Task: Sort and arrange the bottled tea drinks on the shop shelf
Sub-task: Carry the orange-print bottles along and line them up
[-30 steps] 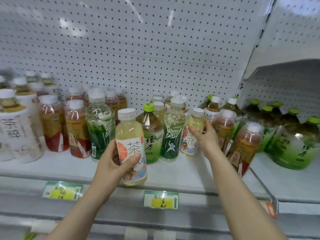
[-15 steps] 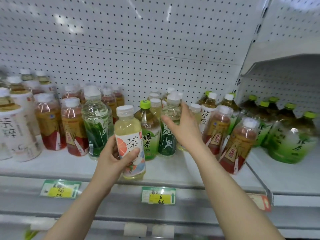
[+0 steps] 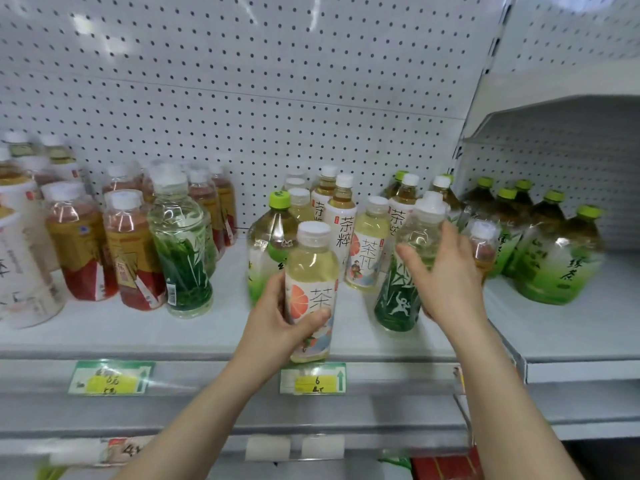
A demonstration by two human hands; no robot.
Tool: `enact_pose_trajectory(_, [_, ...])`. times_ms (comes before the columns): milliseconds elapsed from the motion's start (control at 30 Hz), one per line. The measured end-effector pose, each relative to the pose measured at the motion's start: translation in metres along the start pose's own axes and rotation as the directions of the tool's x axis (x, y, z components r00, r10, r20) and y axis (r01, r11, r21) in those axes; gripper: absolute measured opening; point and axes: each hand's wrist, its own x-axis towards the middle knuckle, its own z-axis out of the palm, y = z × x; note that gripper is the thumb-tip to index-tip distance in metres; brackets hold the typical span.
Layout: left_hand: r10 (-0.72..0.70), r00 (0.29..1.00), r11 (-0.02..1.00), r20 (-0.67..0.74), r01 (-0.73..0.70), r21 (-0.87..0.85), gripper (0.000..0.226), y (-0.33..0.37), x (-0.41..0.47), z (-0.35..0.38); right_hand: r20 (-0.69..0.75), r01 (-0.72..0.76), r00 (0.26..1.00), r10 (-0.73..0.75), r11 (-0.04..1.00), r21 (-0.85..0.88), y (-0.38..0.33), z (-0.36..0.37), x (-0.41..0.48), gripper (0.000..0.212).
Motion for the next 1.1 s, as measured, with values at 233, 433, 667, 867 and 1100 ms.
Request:
enact_pose_trajectory(233, [-0.006, 0.999, 1.000, -0.036, 0.005, -0.025, 0.064, -0.021, 0.058, 0.072, 0.027, 0.035, 0.999, -0.036, 0.999, 0.029, 0.008, 0.002, 0.001, 0.081])
enact_pose_trajectory(433, [0.101, 0.988, 0.978, -0.117, -0.077, 0.193, 0.067, -0.018, 0.068, 0.083, 0.019, 0.040, 0.999, -0.042, 0.997, 0.073, 0.010, 0.008, 0.000, 0.082])
enact_pose_trajectory(667, [0.462, 0.810, 0.818, -0.361, -0.233, 0.526, 0.074, 0.003, 0.023, 0.018, 0.073, 0.043, 0.996, -0.060, 0.976, 0.213, 0.018, 0.011, -0.003, 0.091])
enact_pose_trajectory(867, [-0.002, 0.982, 0.939, -0.188, 0.067, 0.338, 0.095, 0.009, 0.055, -0.035, 0.101, 0.057, 0.991, -0.089, 0.956, 0.289, 0.009, 0.019, -0.001, 0.088])
enact_pose_trajectory(1100, [0.000, 0.982, 0.951, -0.190, 0.059, 0.303, 0.083, 0.000, 0.052, -0.047, 0.139, 0.093, 0.980, -0.141, 0.947, 0.308, -0.002, 0.029, 0.000, 0.090])
